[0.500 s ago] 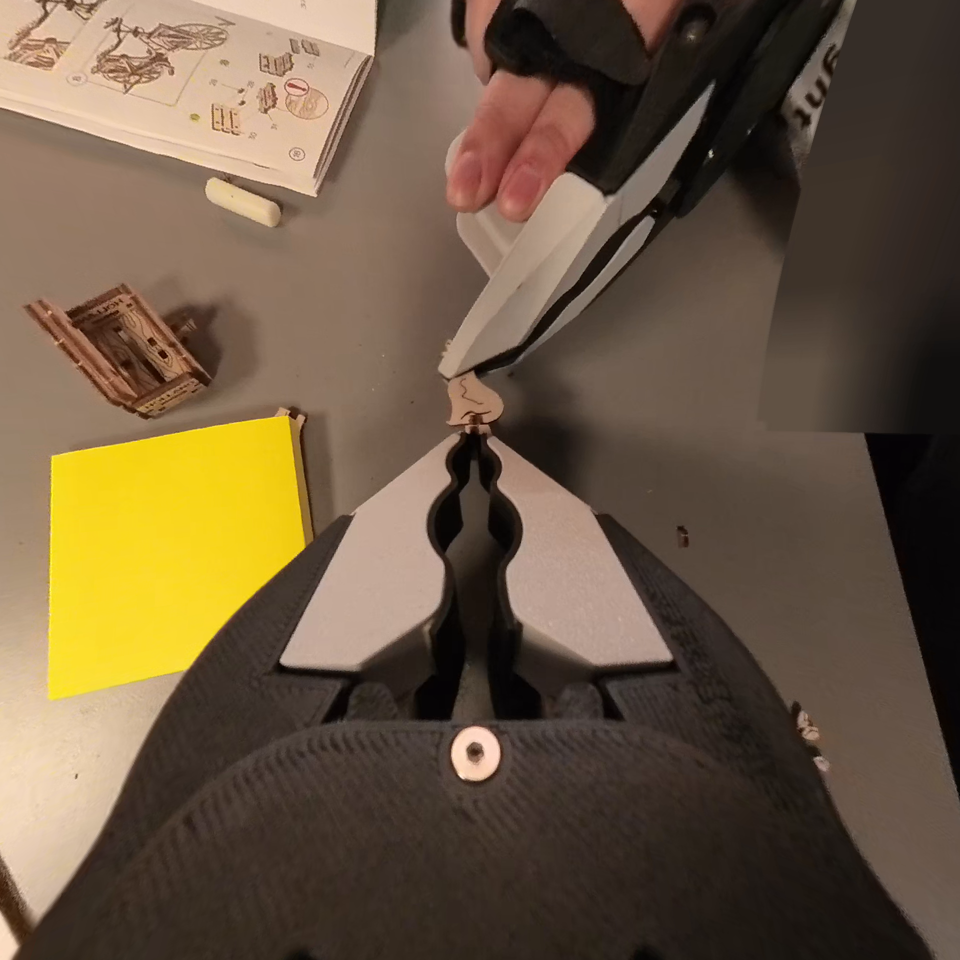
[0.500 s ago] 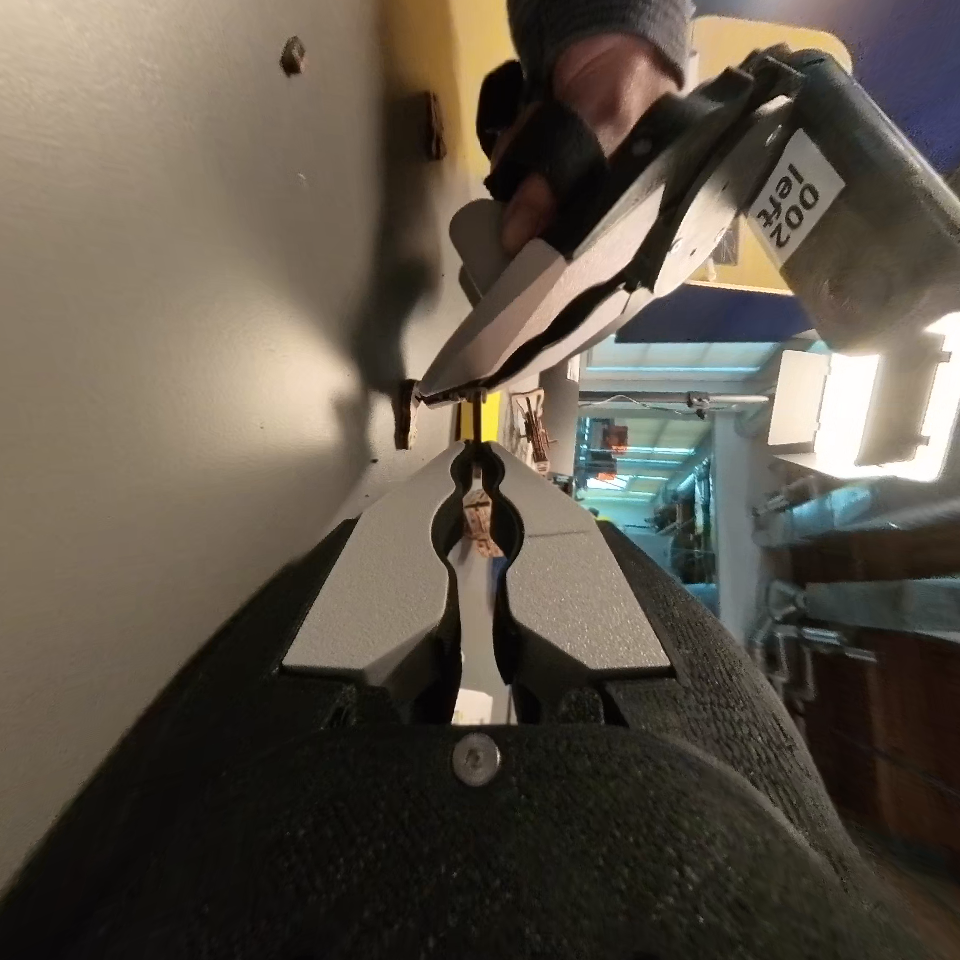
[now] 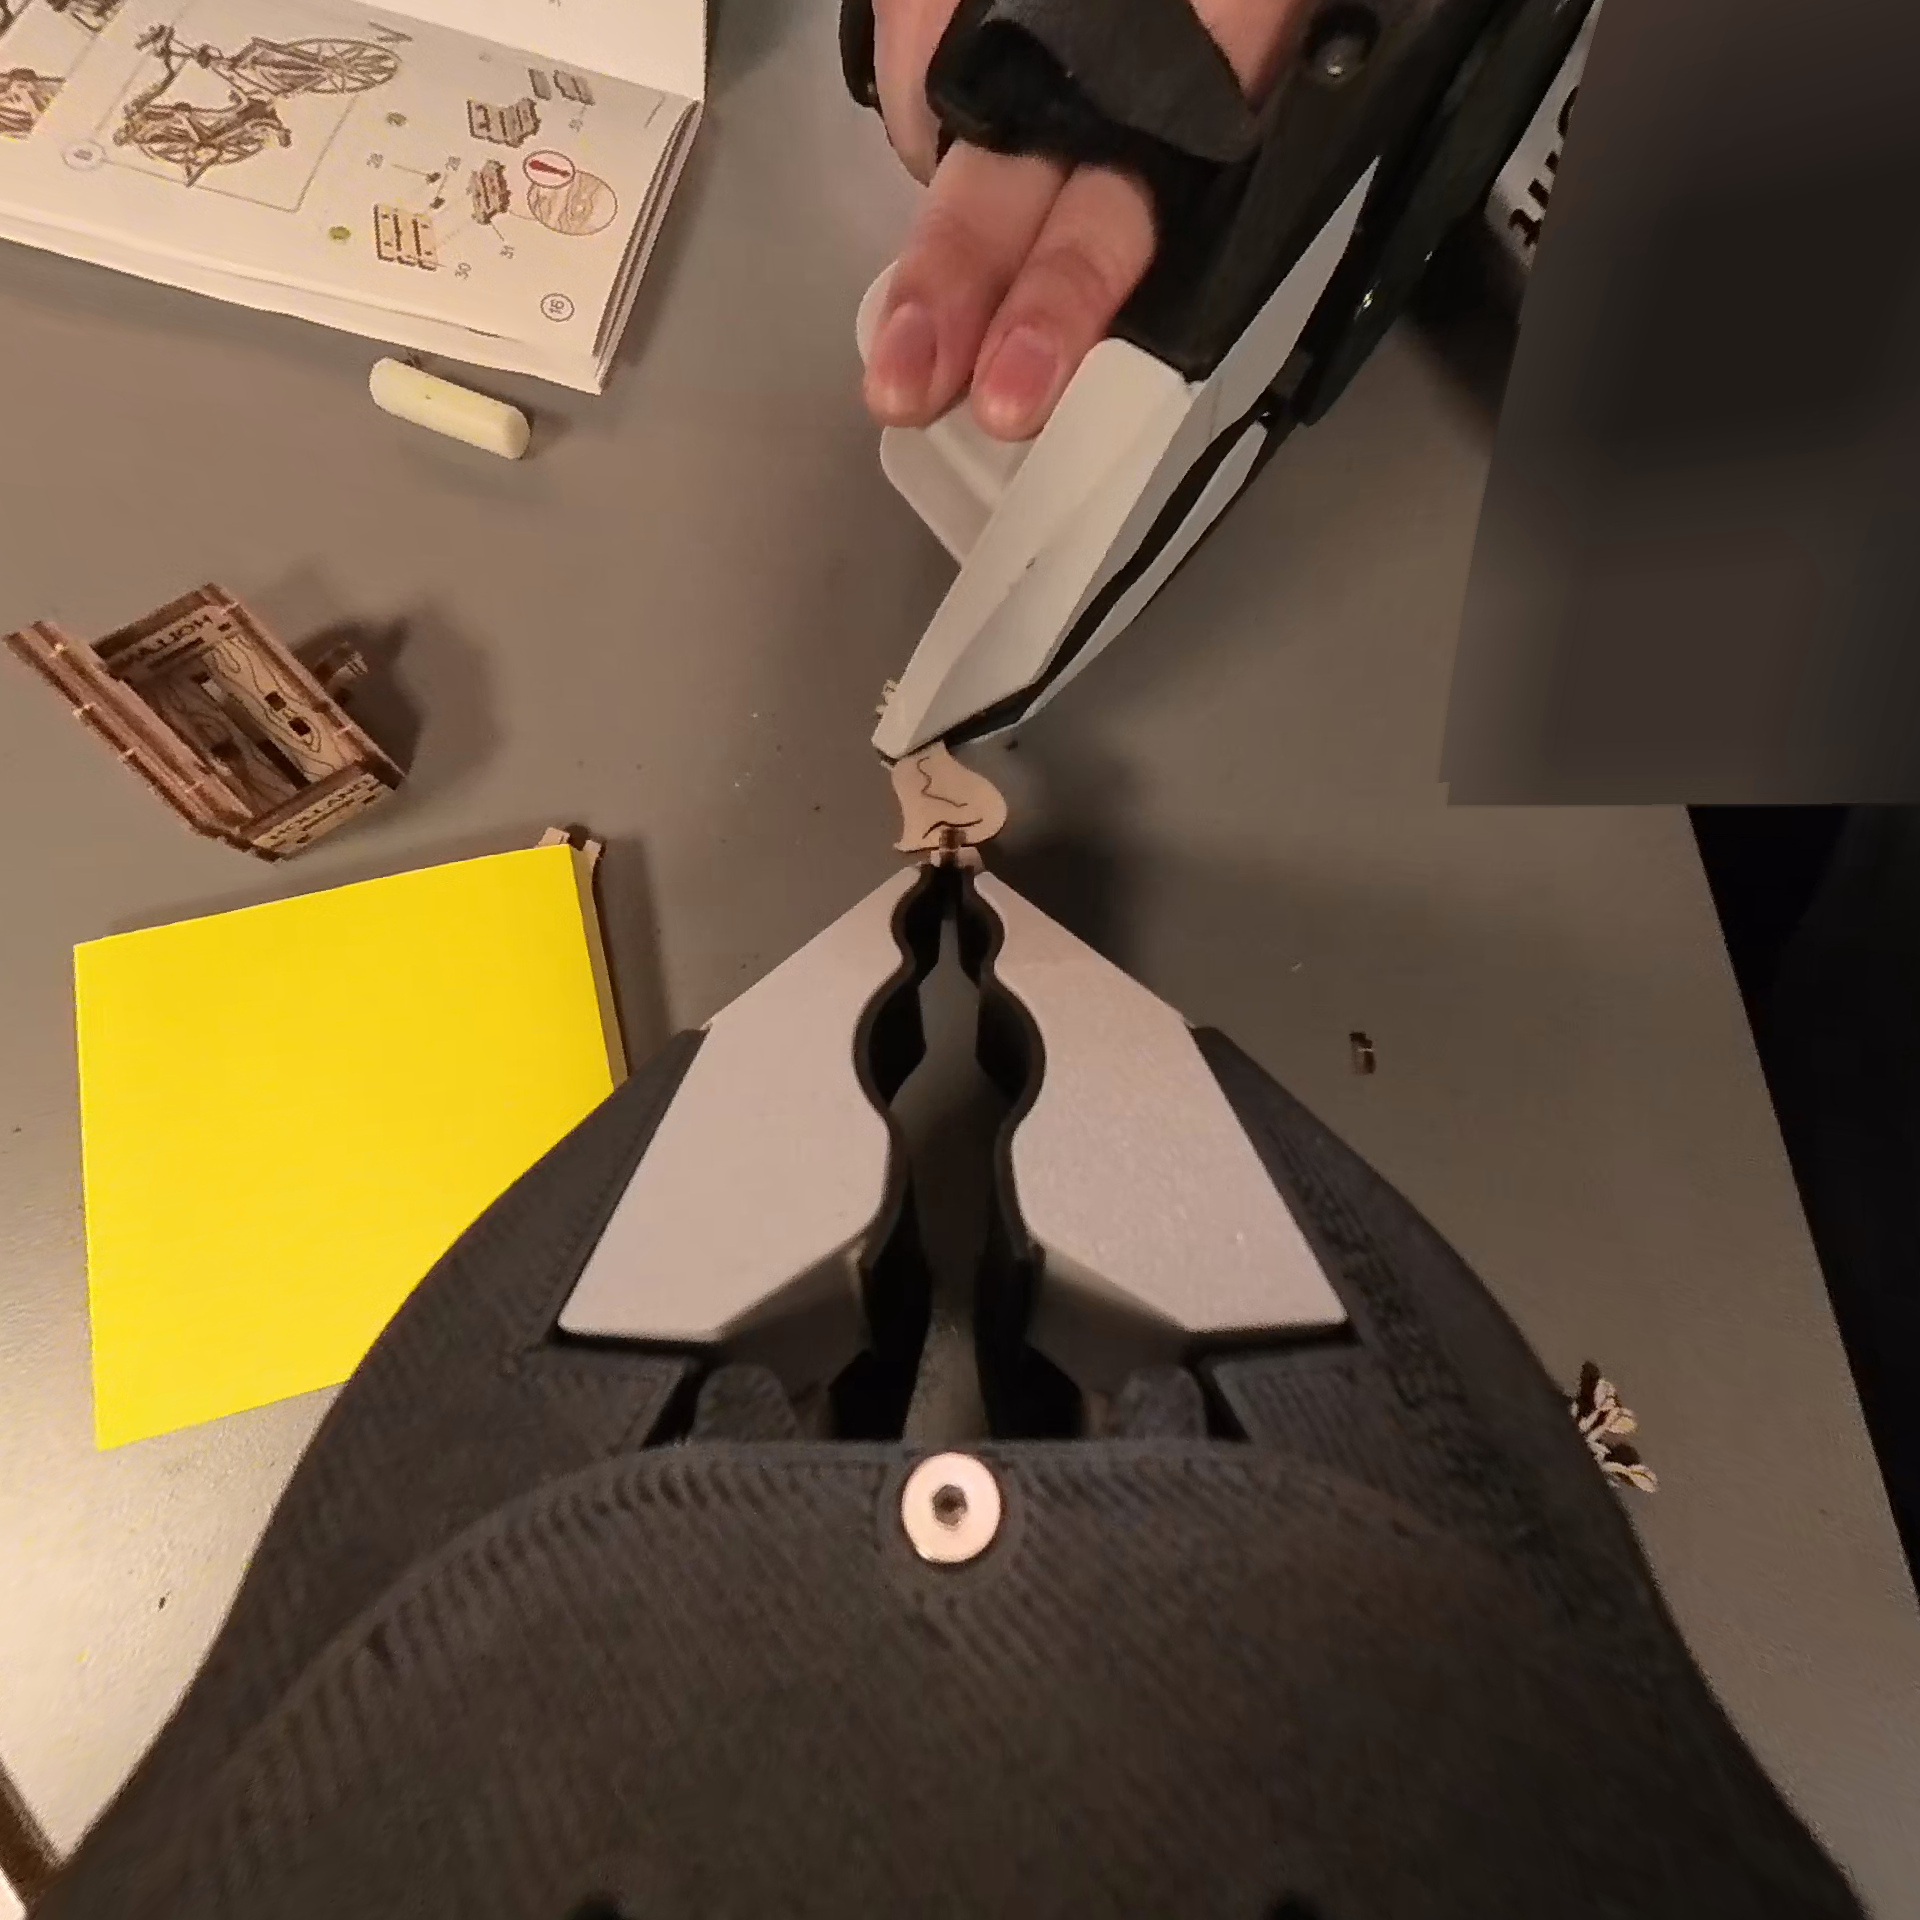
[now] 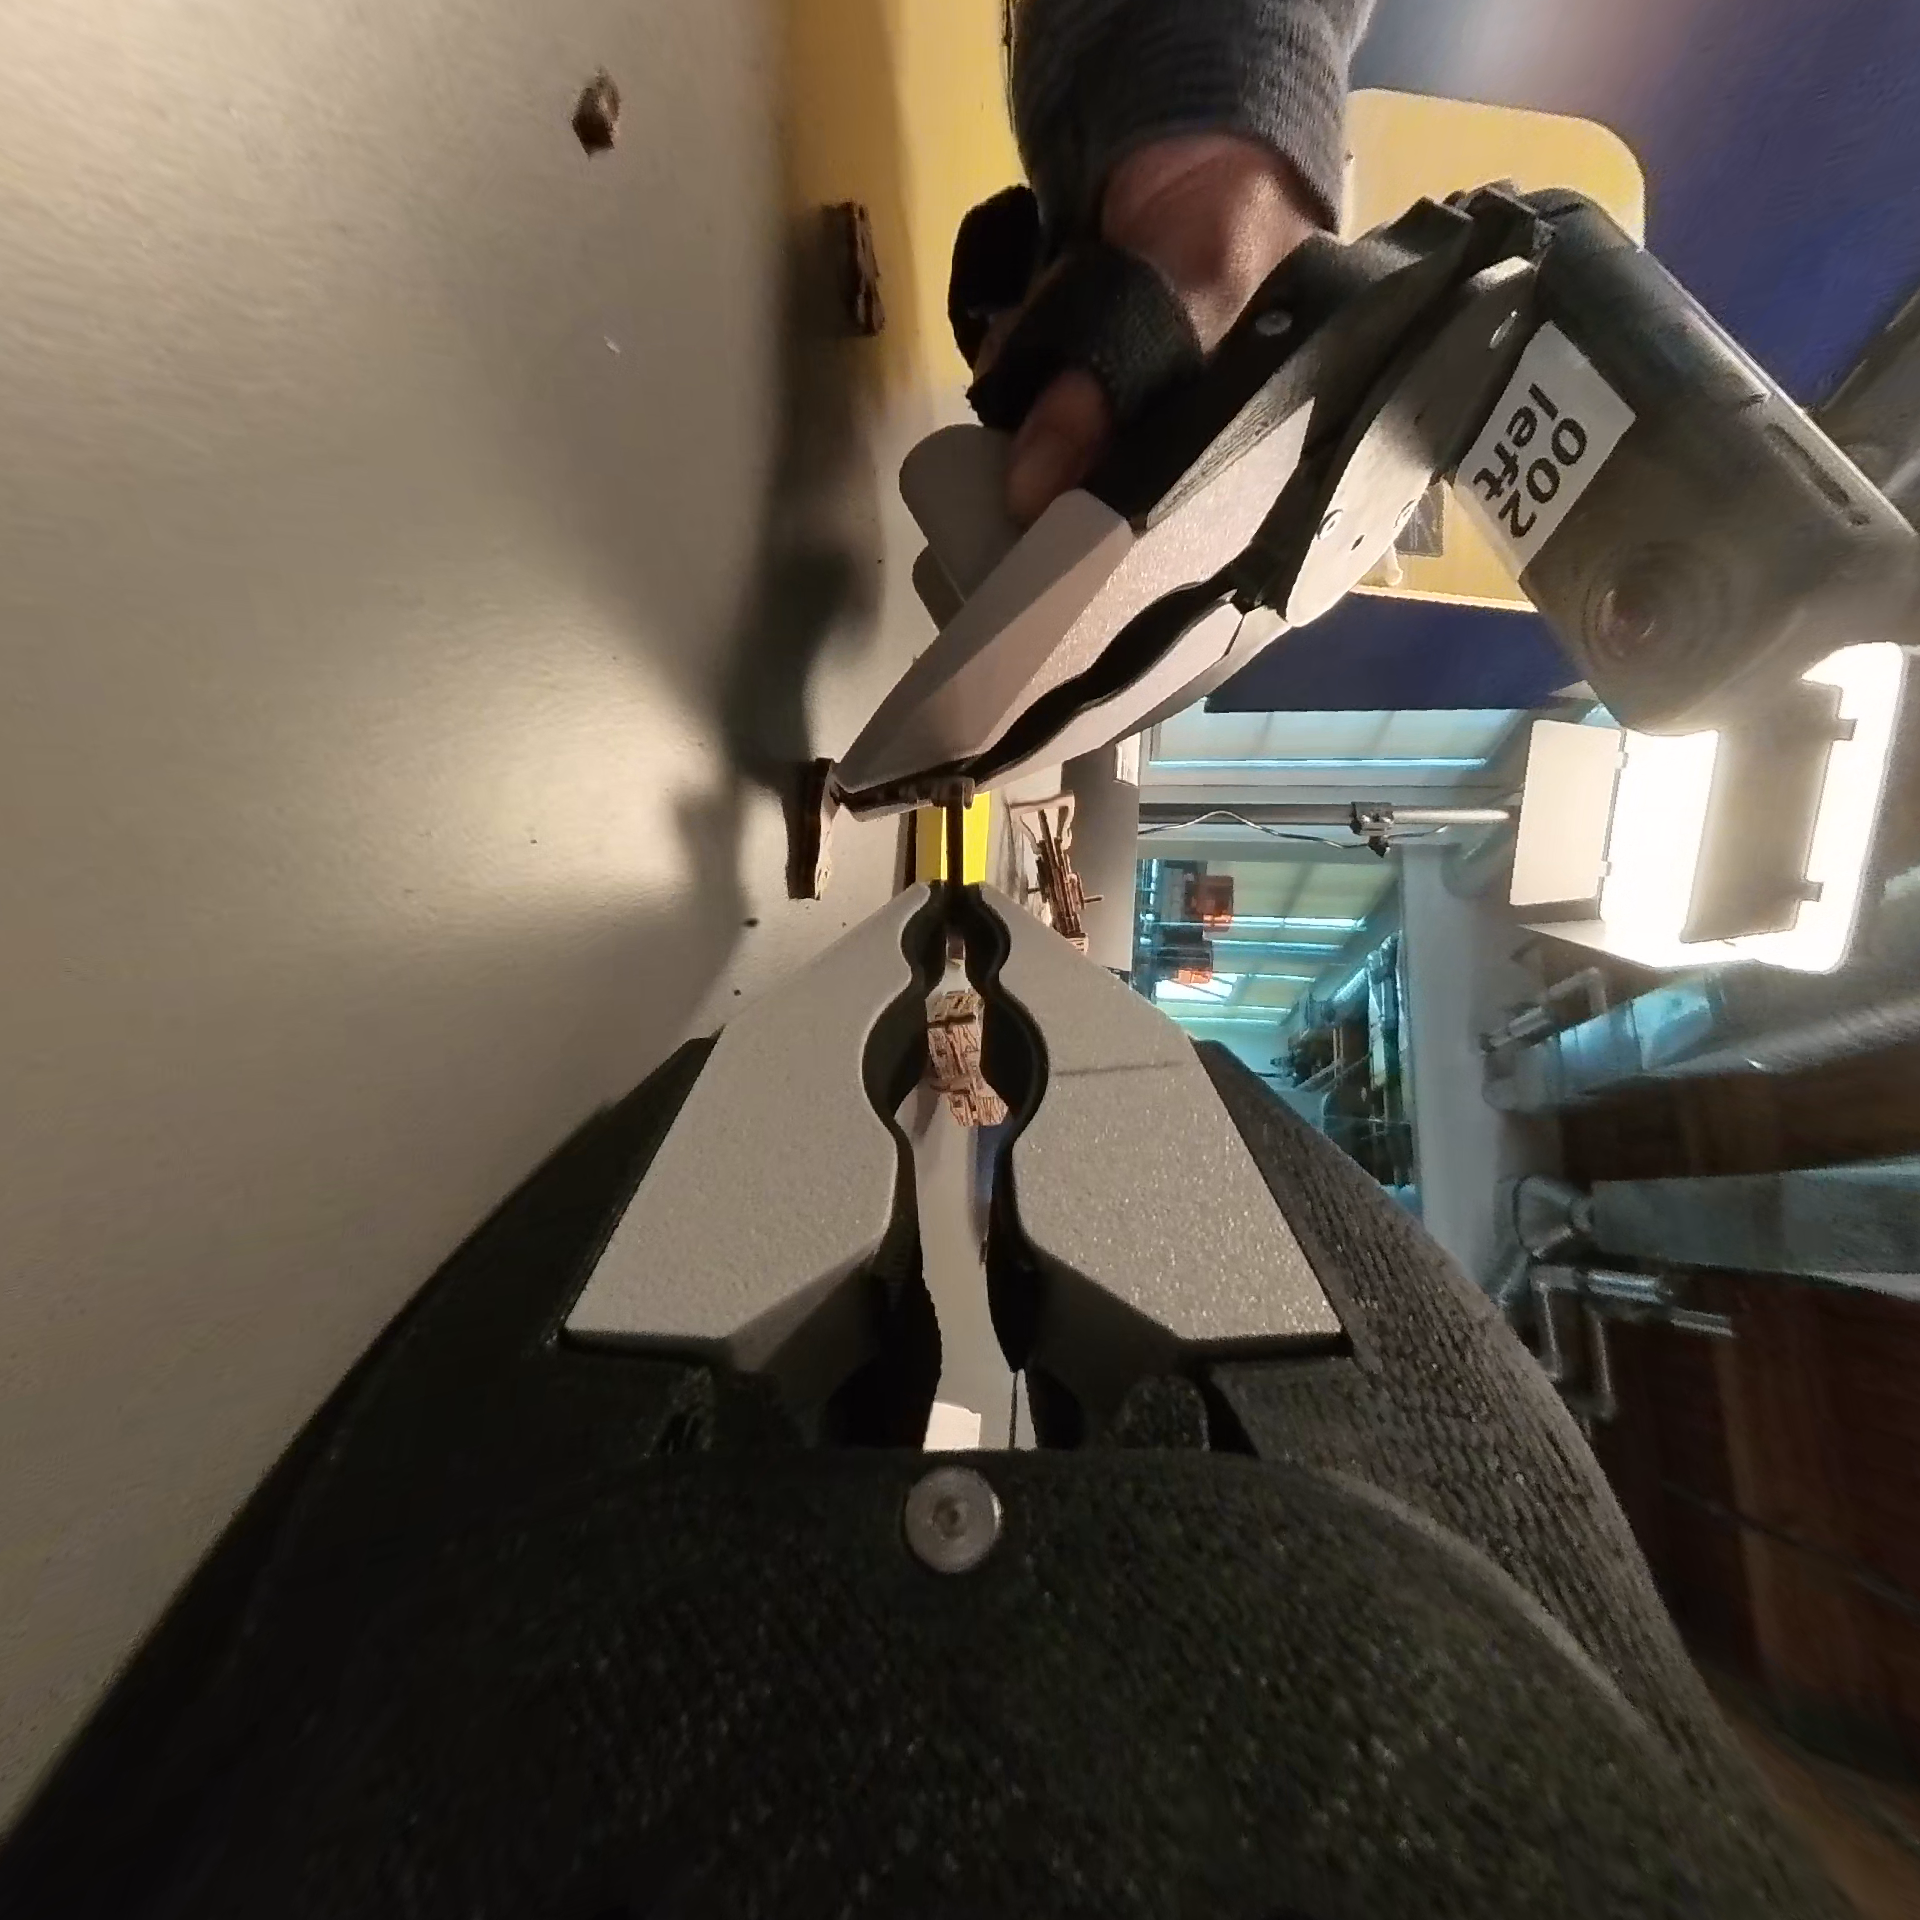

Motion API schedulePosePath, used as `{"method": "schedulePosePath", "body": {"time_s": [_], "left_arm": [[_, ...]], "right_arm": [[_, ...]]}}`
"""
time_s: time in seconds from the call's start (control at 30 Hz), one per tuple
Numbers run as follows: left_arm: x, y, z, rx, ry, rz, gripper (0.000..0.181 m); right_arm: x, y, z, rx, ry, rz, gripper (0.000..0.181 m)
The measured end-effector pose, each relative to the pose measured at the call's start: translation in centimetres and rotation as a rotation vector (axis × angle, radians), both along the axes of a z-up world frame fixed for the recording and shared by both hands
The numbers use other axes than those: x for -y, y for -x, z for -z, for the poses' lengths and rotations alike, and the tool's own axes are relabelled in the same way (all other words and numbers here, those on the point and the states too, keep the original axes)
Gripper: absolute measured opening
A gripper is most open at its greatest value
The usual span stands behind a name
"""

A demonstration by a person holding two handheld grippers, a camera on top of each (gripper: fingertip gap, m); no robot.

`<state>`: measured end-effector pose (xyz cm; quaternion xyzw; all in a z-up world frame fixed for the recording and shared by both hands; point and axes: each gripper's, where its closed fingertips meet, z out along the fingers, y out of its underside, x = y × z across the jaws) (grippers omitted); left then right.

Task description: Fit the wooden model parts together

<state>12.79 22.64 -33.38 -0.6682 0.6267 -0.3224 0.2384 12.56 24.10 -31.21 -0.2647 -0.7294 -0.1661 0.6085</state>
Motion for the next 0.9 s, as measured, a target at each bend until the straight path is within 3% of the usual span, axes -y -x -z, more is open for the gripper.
{"method": "schedulePosePath", "body": {"time_s": [0.5, 0.9], "left_arm": [[0.05, -0.02, -0.08, 0.056, 0.049, -0.013, 0.001], [0.63, 0.13, -0.07, 0.080, -0.018, 0.127, 0.001]], "right_arm": [[-0.07, 0.15, 0.08, 0.016, -0.032, 0.015, 0.000], [0.67, 0.20, 0.08, -0.024, 0.051, -0.042, 0.000]]}}
